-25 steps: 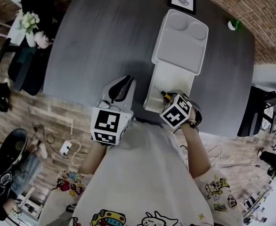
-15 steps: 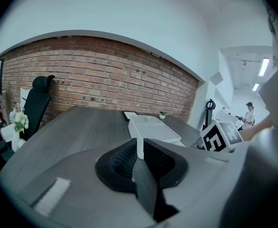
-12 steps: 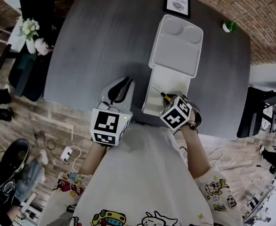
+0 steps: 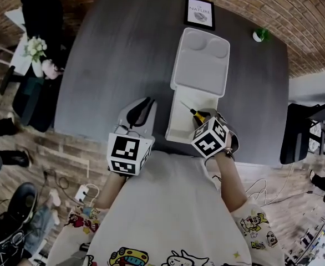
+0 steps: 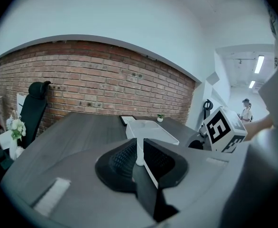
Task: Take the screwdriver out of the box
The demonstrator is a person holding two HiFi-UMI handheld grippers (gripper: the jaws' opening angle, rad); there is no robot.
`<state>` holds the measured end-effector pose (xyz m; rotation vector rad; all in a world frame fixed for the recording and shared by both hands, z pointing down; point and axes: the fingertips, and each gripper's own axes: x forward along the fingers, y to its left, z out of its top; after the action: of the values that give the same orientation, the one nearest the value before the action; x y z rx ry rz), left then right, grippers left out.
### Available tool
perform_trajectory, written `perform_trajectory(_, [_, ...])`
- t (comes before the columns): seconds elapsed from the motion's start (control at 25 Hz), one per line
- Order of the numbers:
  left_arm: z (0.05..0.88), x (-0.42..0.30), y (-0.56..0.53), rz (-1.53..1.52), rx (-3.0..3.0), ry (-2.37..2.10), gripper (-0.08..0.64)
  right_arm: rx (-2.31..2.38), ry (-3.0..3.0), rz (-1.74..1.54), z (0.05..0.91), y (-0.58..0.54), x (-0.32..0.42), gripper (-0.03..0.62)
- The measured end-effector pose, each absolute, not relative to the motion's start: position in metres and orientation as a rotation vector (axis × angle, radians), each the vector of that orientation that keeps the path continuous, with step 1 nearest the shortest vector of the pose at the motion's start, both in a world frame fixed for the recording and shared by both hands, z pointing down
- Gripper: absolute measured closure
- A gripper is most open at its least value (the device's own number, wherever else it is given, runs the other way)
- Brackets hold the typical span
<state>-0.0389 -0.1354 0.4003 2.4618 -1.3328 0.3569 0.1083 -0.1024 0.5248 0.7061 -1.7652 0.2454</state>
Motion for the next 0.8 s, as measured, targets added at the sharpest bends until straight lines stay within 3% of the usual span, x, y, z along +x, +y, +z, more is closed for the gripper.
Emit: perform_trajectory(0.8, [0.356,-0.013,-0.159,0.349,2.639,-1.258,0.511,1.164,-1.923,0.185,0.411,-0.148,0.152,0.517])
